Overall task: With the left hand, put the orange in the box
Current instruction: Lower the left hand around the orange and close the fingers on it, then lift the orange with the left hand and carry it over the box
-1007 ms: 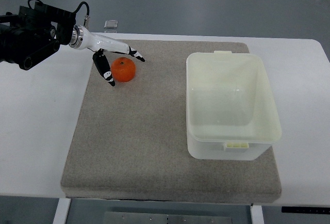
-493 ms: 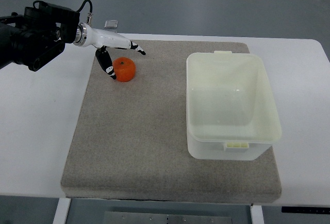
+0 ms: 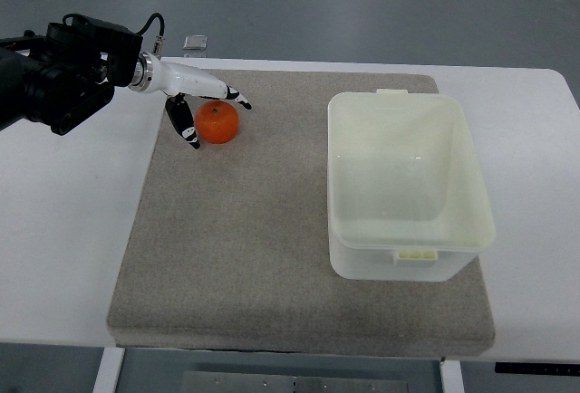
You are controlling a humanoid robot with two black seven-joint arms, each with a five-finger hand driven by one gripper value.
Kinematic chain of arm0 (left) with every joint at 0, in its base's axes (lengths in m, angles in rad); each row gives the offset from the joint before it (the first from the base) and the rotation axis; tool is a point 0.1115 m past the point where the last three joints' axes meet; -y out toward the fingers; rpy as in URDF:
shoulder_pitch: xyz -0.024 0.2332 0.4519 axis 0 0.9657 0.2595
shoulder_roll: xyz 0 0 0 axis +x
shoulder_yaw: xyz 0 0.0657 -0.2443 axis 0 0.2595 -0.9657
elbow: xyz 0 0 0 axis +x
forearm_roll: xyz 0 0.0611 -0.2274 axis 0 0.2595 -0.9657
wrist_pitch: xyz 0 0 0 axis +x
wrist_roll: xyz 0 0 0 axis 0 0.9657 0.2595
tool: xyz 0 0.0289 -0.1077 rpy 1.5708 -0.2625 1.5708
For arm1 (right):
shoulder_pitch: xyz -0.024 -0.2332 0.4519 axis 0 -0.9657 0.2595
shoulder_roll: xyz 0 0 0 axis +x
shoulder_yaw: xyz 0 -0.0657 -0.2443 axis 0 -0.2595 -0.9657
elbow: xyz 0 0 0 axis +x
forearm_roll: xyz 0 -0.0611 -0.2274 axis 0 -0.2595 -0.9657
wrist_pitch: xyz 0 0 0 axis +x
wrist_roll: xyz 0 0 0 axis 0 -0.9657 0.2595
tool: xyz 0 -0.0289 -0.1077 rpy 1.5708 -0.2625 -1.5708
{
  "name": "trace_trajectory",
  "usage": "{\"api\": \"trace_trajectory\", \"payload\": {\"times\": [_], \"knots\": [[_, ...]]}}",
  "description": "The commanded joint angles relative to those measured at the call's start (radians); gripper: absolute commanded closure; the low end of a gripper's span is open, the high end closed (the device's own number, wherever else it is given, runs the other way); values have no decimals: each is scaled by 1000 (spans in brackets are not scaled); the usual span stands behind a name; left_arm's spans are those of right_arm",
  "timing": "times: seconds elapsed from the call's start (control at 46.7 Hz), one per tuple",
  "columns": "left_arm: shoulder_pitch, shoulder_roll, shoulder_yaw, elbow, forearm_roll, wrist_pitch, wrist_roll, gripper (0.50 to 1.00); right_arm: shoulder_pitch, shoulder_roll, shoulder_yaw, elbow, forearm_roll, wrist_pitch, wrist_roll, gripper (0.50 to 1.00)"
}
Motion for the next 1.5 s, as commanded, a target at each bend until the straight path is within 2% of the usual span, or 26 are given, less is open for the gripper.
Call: {"api": "trace_trajectory", "payload": {"times": [0.0,0.171,0.257,0.386,0.45,0.493,0.557,0.685,0.792,1.028,1.199,1.478], "knots": [[2,0,1,1,1,-1,0,506,0,0,0,0,0,0,0,574],[10,-6,0,2,-3,1,0,534,0,0,0,0,0,0,0,574],[11,-6,-2,2,-9,1,0,604,0,0,0,0,0,0,0,574],[16,-6,-3,2,-9,1,0,636,0,0,0,0,0,0,0,574],[16,-6,-5,4,-12,1,0,679,0,0,0,0,0,0,0,574],[16,-6,-5,4,-12,2,0,684,0,0,0,0,0,0,0,574],[16,-6,-5,4,-14,2,0,754,0,0,0,0,0,0,0,574],[16,-6,-8,5,-14,2,0,840,0,0,0,0,0,0,0,574],[16,-9,-8,22,-14,2,0,1000,0,0,0,0,0,0,0,574],[14,-14,-12,56,-19,5,0,1000,0,0,0,0,0,0,0,574],[11,-12,-9,62,-25,63,0,1000,0,0,0,0,0,0,0,574],[0,-46,-11,103,-63,70,0,1000,0,0,0,0,0,0,0,574]]}}
